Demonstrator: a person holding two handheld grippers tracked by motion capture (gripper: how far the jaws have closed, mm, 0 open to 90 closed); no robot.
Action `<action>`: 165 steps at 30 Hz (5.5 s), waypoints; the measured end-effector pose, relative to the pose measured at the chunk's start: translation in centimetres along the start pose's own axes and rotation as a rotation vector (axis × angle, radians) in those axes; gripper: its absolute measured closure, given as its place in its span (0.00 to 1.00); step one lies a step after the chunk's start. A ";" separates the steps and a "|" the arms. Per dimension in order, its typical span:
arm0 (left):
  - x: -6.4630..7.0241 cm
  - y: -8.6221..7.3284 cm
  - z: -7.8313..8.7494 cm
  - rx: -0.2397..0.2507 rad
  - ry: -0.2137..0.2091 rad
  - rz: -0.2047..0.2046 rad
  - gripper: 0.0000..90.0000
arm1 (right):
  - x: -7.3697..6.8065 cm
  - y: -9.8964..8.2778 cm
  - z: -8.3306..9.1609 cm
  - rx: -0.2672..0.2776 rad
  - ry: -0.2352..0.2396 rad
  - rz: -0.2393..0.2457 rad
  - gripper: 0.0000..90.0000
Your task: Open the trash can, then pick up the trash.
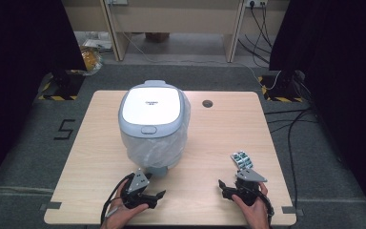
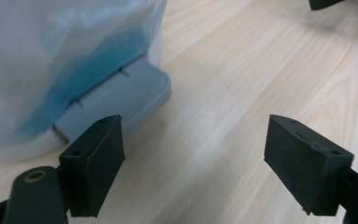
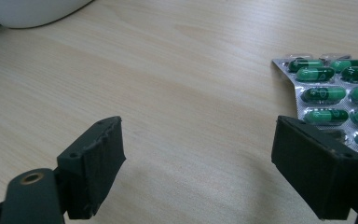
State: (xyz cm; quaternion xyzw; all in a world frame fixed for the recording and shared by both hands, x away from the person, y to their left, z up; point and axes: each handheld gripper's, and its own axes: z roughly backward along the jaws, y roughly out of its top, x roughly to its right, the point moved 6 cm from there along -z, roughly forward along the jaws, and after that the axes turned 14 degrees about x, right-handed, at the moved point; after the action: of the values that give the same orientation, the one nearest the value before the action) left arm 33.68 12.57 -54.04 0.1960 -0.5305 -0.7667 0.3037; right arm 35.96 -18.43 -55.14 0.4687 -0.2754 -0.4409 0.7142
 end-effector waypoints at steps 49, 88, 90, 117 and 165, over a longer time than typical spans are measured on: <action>-0.3 -0.9 -2.9 -0.057 0.035 -0.135 0.26 | -0.5 -0.5 -0.6 -0.086 0.040 0.031 0.19; -0.3 -0.9 -2.9 -0.058 0.038 -0.137 0.26 | 3.0 2.8 1.2 0.057 -0.042 -0.017 0.19; -0.3 -0.9 -2.9 -0.058 0.038 -0.137 0.26 | 4.6 3.5 1.2 0.062 -0.091 -0.011 0.17; -0.3 -0.9 -2.9 -0.058 0.039 -0.137 0.26 | 8.1 2.3 -4.3 -0.070 -0.102 0.022 0.38; -0.3 -0.9 -2.9 -0.057 0.038 -0.141 0.26 | 2.0 11.9 -2.5 0.139 0.087 0.029 0.38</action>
State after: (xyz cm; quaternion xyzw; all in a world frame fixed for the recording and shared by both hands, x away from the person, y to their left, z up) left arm 35.48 11.01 -55.88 0.2385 -0.4875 -0.7971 0.2646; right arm 43.29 -17.13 -45.33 0.5318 -0.2808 -0.3894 0.6976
